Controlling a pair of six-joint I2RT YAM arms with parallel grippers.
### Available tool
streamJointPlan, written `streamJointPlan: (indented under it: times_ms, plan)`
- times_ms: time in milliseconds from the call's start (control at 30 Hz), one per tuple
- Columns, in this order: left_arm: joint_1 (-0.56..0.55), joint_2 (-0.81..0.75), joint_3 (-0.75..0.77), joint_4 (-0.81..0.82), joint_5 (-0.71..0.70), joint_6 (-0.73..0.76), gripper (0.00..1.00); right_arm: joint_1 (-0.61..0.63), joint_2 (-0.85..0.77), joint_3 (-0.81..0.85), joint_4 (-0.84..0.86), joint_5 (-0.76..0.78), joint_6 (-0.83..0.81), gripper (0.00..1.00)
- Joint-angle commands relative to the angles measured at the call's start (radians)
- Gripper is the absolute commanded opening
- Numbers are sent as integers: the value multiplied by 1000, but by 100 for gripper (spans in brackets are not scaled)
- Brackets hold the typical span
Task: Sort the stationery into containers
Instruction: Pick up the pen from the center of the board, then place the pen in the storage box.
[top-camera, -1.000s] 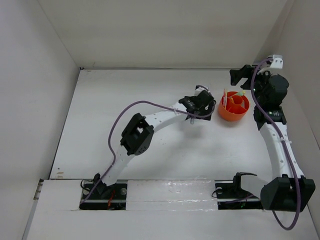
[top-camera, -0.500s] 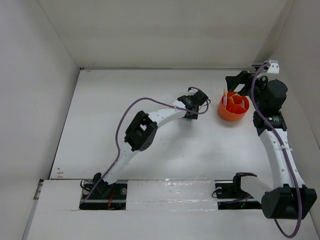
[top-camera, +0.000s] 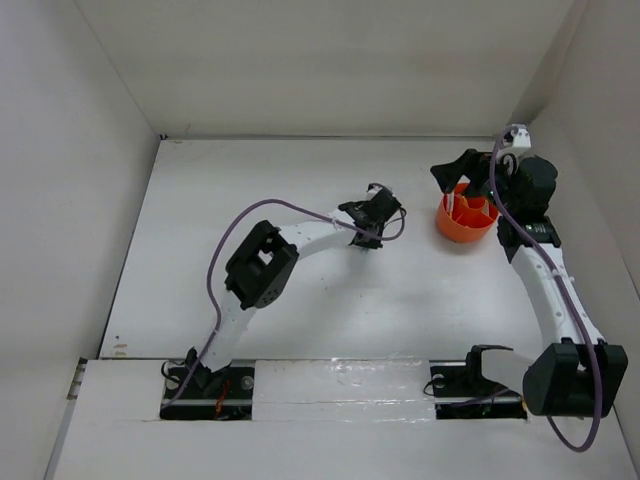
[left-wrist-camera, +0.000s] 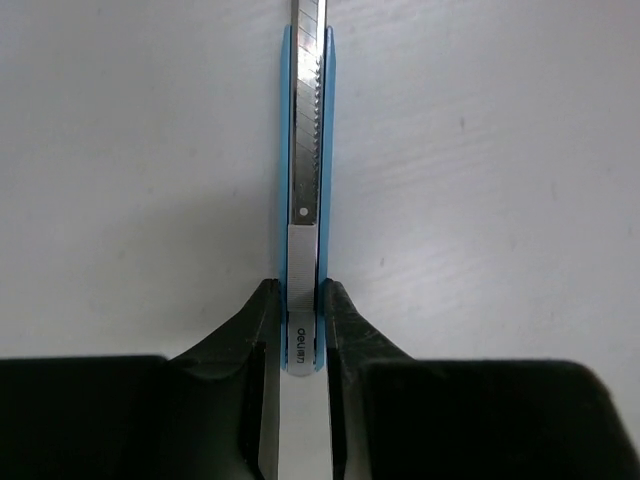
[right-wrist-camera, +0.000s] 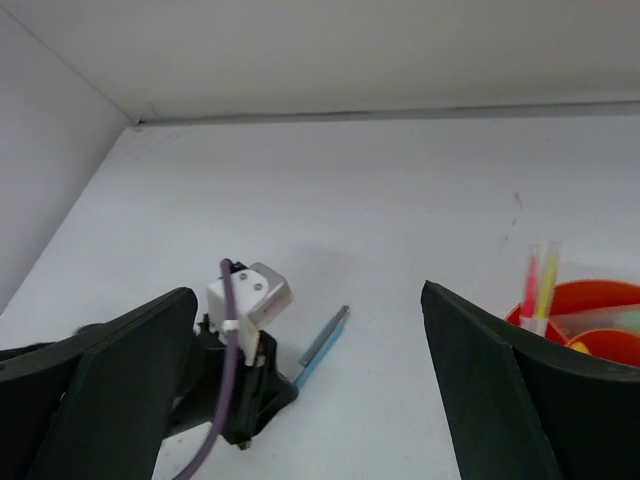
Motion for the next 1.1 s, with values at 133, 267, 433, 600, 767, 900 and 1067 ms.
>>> streamJointPlan:
  times_ms: [133,267,433,600,767,900,1067]
  plan:
    - [-23,-435,-361,376,34,117,0,14,132,-87,223,-212,124,100]
    - [-34,-495,-401,455,117,126,0,70,184,-110,355,-235,202,100]
    - [-34,-544,-467,565,148,126,0,119,259,-130,493,-258,274,100]
    - [-34,-569,-476,587,169,126,0,174,356,-139,597,-272,345,98]
    - [-34,-589,-496,607,139,126,0,211,413,-121,611,-272,371,71]
    - [-34,-589,-496,607,110,126,0,220,425,-112,622,-299,390,34]
    - [-34,-567,-477,569,77,126,24,213,425,-75,622,-324,377,0]
